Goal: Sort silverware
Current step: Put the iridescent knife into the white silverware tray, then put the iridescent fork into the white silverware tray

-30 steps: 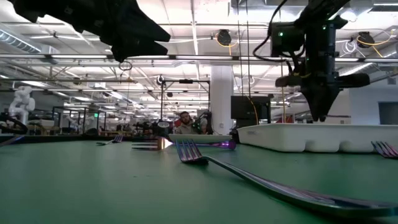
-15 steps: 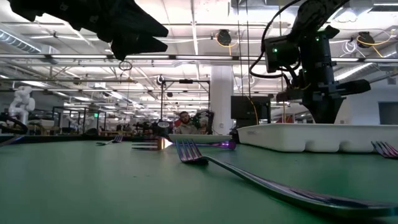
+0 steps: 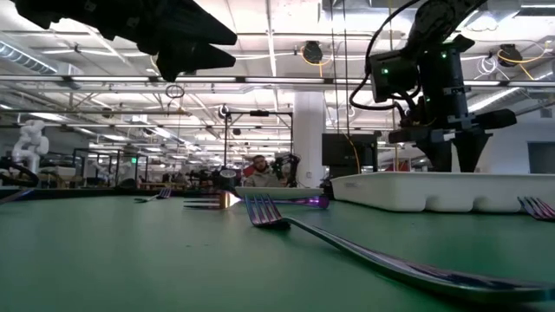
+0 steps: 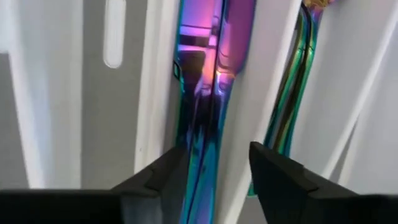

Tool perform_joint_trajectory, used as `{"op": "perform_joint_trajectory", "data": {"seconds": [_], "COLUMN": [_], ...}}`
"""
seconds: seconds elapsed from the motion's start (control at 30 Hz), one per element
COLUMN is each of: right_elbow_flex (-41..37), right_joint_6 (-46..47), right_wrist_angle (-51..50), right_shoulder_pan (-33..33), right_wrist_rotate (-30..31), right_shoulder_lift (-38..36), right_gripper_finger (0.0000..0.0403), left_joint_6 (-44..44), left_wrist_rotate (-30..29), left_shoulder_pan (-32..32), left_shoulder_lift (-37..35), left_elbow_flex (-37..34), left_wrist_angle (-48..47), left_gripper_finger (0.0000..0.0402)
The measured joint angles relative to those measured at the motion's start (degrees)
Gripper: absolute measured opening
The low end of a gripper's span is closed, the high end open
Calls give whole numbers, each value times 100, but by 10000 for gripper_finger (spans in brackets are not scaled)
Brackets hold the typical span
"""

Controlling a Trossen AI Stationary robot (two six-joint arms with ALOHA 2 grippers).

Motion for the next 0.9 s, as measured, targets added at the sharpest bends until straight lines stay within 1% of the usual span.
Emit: {"op": "perform_joint_trajectory", "data": {"seconds": [0.17, 0.4, 0.53, 0.63, 0.73, 0.83, 0.9], "right_elbow_flex": [0, 0, 0, 0, 0, 0, 0], "right_joint_6": [-162, -188, -165, -170, -421, -972, -1524], "right_wrist_angle": [-116, -48, 239, 679, 1357, 2192, 2813], "right_shoulder_pan": [2, 160, 513, 927, 1379, 1782, 1974], "right_wrist_rotate": [-127, -137, -92, 217, 580, 886, 954], "right_shoulder_lift": [-183, -753, -1110, -1282, -1324, -1324, -1296], "right_gripper_finger": [183, 181, 181, 181, 181, 181, 181], "left_joint_6": [0, 29, 66, 188, 164, 31, -68], "left_wrist_rotate": [0, 0, 103, 142, 144, 84, -68], "left_shoulder_pan": [0, 0, -72, -219, -390, -580, -662], "left_shoulder_lift": [0, 0, 0, 2, 2, 2, 2], "left_elbow_flex": [0, 0, 0, 82, 176, 192, 192], "left_wrist_angle": [-11, -16, 4, -25, -2, -10, -65], "left_gripper_finger": [215, 215, 215, 215, 215, 215, 215]}}
